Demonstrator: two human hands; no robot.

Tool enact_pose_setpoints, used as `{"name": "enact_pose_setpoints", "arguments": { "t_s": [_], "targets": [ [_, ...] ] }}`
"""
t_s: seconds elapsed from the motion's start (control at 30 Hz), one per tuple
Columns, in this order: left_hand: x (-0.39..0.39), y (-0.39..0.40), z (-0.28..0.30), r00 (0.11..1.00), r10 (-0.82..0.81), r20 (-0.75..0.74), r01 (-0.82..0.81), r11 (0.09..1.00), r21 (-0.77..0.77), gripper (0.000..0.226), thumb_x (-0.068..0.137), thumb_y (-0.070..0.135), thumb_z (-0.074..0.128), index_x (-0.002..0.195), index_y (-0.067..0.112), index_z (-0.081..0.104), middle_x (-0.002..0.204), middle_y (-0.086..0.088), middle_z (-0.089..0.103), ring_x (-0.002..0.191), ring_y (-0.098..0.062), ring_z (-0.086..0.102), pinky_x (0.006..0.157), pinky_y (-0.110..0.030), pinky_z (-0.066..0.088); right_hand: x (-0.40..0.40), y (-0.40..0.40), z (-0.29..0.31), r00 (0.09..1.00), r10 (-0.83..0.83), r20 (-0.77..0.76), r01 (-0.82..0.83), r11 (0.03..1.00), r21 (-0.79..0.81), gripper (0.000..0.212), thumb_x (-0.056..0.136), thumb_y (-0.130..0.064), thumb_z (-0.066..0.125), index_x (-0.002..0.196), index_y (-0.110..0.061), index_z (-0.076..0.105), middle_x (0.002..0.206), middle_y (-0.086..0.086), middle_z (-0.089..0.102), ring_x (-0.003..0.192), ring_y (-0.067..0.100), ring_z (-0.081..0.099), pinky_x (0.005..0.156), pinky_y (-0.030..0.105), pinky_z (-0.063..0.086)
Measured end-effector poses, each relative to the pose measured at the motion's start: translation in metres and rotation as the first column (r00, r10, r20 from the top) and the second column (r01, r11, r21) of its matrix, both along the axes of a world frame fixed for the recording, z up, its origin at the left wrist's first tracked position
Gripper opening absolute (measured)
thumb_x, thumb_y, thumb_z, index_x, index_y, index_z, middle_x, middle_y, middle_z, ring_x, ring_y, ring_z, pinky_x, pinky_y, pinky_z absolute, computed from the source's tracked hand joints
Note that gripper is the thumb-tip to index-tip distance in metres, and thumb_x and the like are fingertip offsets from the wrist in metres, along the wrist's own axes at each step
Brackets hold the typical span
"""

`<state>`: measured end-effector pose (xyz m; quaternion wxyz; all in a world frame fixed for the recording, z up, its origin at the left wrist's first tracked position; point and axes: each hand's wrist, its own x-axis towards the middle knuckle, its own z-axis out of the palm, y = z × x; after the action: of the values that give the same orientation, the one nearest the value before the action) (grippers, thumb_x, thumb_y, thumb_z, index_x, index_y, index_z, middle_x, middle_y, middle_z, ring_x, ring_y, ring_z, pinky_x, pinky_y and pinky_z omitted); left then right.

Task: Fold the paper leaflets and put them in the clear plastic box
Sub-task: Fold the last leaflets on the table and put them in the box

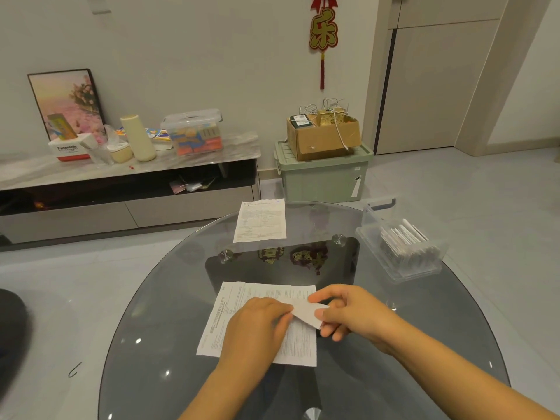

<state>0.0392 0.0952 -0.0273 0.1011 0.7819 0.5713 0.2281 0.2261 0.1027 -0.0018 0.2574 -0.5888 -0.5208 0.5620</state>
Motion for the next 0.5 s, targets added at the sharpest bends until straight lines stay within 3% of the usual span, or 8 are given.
{"name": "enact_pose_setpoints", "arguments": {
  "t_s": [0.13, 0.23, 0.3, 0.4, 0.5],
  "targets": [
    [0.005, -0.002, 0.004, 0.976, 0.079, 0.202, -0.066, 0.995, -0.069, 0.021, 0.091, 0.036, 0.057, 0.108, 0.035, 0.068, 0.105, 0.024, 0.066, 0.091, 0.004, 0.058, 0.078, -0.003, 0.038, -0.004, -0.002, -0.001, 0.996, 0.045, 0.074, -0.049, 0.997, 0.058, 0.034, 0.087, -0.009, 0.064, 0.117, -0.023, 0.056, 0.078, 0.007, 0.07, 0.06, 0.01, 0.065, 0.055, 0.02, 0.051],
    [0.009, -0.003, 0.008, 0.876, 0.137, 0.463, -0.057, 0.982, -0.182, 0.016, 0.089, 0.024, 0.061, 0.097, 0.037, 0.066, 0.093, 0.025, 0.064, 0.086, 0.009, 0.059, 0.07, -0.005, 0.044, -0.006, -0.004, 0.0, 0.994, 0.037, 0.106, -0.05, 0.991, 0.126, 0.039, 0.086, -0.013, 0.065, 0.12, -0.027, 0.053, 0.082, 0.009, 0.072, 0.06, 0.008, 0.065, 0.054, 0.019, 0.05],
    [0.011, -0.004, 0.01, 0.797, 0.185, 0.575, -0.027, 0.962, -0.272, 0.016, 0.089, 0.02, 0.061, 0.095, 0.035, 0.065, 0.092, 0.015, 0.068, 0.083, 0.0, 0.064, 0.07, -0.012, 0.051, -0.008, -0.004, -0.001, 0.994, 0.012, 0.11, -0.031, 0.985, 0.167, 0.039, 0.085, -0.015, 0.066, 0.12, -0.028, 0.052, 0.08, 0.006, 0.072, 0.06, 0.008, 0.066, 0.054, 0.018, 0.05],
    [0.012, -0.005, 0.012, 0.735, 0.221, 0.641, 0.006, 0.943, -0.331, 0.018, 0.084, 0.018, 0.068, 0.095, 0.032, 0.066, 0.089, 0.005, 0.071, 0.078, -0.006, 0.068, 0.073, -0.023, 0.057, -0.01, -0.006, -0.001, 0.992, 0.0, 0.126, -0.027, 0.976, 0.215, 0.033, 0.085, -0.02, 0.068, 0.114, -0.026, 0.055, 0.077, 0.003, 0.073, 0.061, 0.01, 0.067, 0.056, 0.018, 0.05],
    [0.011, -0.003, 0.012, 0.719, 0.256, 0.646, -0.008, 0.933, -0.36, 0.019, 0.083, 0.014, 0.069, 0.093, 0.03, 0.067, 0.088, 0.006, 0.071, 0.073, -0.006, 0.068, 0.069, -0.019, 0.056, -0.009, -0.006, -0.002, 0.985, 0.003, 0.172, -0.048, 0.965, 0.258, 0.019, 0.085, -0.026, 0.067, 0.104, -0.021, 0.065, 0.07, 0.005, 0.07, 0.053, 0.006, 0.06, 0.055, 0.018, 0.048]
  ]
}}
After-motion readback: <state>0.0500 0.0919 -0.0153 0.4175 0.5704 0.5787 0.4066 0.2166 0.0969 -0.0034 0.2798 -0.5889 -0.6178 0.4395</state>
